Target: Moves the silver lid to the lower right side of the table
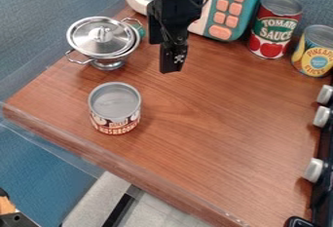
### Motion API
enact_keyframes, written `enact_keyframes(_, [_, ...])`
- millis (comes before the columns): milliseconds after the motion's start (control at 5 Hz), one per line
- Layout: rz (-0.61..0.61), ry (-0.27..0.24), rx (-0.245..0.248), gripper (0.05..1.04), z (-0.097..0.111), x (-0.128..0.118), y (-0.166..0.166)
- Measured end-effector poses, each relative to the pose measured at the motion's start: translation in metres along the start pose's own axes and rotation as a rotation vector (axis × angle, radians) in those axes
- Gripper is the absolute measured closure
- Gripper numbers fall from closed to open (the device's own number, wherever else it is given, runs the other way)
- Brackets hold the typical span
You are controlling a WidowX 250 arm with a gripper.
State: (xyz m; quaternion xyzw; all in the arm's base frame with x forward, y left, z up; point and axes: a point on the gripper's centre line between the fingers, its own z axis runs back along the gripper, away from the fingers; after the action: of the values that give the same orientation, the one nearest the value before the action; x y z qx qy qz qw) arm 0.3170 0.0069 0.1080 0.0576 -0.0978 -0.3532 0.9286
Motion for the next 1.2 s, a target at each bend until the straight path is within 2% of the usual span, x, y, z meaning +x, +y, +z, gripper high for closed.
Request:
enact_keyframes(200, [0.001,0.019,-0.017,0.084,-0.007,-0.002,-0.002])
enact_keyframes(400, [0.055,0.032,-0.020,0.083,-0.007,-0.012,0.007])
enact_keyframes(800, [0.217,0.021,-0.003,0.083,0.003,-0.030,0.040])
enact_keyframes(1000, [0.302,0.018,-0.019,0.084,-0.002,-0.041,0.053])
enact_keyframes(1200, [0.356,0.042,-0.010,0.084,-0.008,-0.049,0.060])
